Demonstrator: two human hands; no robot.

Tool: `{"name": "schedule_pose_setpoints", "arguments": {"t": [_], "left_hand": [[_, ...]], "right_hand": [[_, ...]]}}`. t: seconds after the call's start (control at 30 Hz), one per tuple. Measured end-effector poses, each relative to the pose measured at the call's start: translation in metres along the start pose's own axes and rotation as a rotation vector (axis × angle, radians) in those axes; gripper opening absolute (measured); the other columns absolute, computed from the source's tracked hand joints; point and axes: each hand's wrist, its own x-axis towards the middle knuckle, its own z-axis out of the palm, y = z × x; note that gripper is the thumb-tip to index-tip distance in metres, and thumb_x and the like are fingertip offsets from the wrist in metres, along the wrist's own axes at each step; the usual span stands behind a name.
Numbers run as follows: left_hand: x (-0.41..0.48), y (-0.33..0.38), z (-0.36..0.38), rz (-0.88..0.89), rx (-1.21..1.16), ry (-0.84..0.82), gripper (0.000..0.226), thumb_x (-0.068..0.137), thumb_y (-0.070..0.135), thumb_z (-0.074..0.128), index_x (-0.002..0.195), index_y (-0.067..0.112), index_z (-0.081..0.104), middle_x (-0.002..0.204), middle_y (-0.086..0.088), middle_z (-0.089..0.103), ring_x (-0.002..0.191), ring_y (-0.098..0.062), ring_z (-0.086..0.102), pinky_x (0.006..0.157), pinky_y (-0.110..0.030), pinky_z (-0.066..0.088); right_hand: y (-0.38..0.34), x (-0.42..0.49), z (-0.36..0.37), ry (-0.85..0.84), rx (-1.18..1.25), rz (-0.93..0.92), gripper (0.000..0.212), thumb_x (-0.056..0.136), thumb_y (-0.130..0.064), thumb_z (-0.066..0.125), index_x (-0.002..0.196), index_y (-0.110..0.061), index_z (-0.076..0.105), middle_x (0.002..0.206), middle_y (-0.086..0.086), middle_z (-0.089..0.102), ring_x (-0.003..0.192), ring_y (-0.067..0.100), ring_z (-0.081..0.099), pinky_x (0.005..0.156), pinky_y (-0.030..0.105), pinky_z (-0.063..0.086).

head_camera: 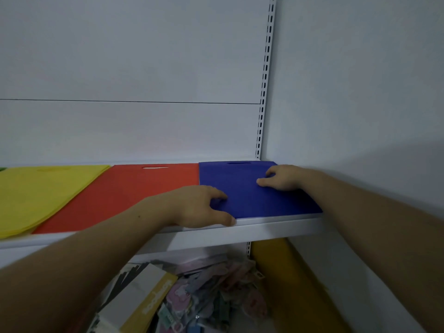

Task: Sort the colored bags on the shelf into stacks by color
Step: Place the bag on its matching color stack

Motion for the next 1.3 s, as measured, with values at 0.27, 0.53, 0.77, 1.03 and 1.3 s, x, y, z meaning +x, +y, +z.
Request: {"name": "schedule_pose_setpoints", "arguments": {"t": [0.27, 0.53, 0.77, 1.03, 1.3], "left_hand": [[0.0, 0.003, 0.005, -0.008, -0.052, 0.022, 0.07, 0.084, 0.06, 0.053, 0.144, 0.03, 0.033, 0.152, 0.011, 0.029, 0.137, -0.012, 0.03, 0.108, -0.027, 0.024], [-0.006, -0.008, -0.014, -0.069, -0.106, 0.089, 0.072, 0.082, 0.063, 0.053, 0.143, 0.031, 0.034, 0.151, 0.005, 0.031, 0.136, -0.016, 0.032, 0.108, -0.029, 0.026], [-0.061, -0.064, -0.044, -0.133, -0.119, 0.269, 0.069, 0.081, 0.058, 0.057, 0.142, 0.032, 0.037, 0.149, 0.007, 0.035, 0.135, -0.015, 0.035, 0.105, -0.026, 0.027], [-0.193, -0.178, -0.07, -0.29, -0.093, 0.408, 0.069, 0.082, 0.055, 0.059, 0.142, 0.03, 0.037, 0.15, 0.007, 0.034, 0.135, -0.014, 0.034, 0.106, -0.028, 0.028], [-0.357, -0.307, -0.089, -0.543, -0.059, 0.497, 0.067, 0.083, 0.052, 0.06, 0.142, 0.029, 0.038, 0.15, 0.002, 0.035, 0.133, -0.019, 0.038, 0.1, -0.027, 0.03]], "right_hand": [[-0.001, 0.004, 0.001, -0.024, -0.044, 0.021, 0.069, 0.093, -0.061, 0.039, 0.144, -0.015, 0.038, 0.15, 0.004, 0.036, 0.134, 0.023, 0.039, 0.109, 0.035, 0.032], [-0.021, -0.006, -0.013, 0.101, -0.045, -0.054, 0.072, 0.092, -0.062, 0.04, 0.144, -0.013, 0.037, 0.15, 0.005, 0.037, 0.134, 0.024, 0.038, 0.107, 0.034, 0.032], [-0.099, -0.022, -0.025, 0.193, 0.033, -0.164, 0.074, 0.091, -0.062, 0.041, 0.147, -0.013, 0.033, 0.153, 0.006, 0.032, 0.138, 0.025, 0.034, 0.108, 0.036, 0.03], [-0.267, -0.036, -0.003, 0.219, 0.066, -0.313, 0.073, 0.091, -0.061, 0.042, 0.145, -0.012, 0.037, 0.152, 0.006, 0.035, 0.138, 0.025, 0.035, 0.108, 0.035, 0.029], [-0.478, -0.075, 0.047, 0.168, 0.109, -0.544, 0.076, 0.091, -0.064, 0.041, 0.146, -0.012, 0.035, 0.153, 0.008, 0.032, 0.137, 0.027, 0.034, 0.106, 0.035, 0.032]]}}
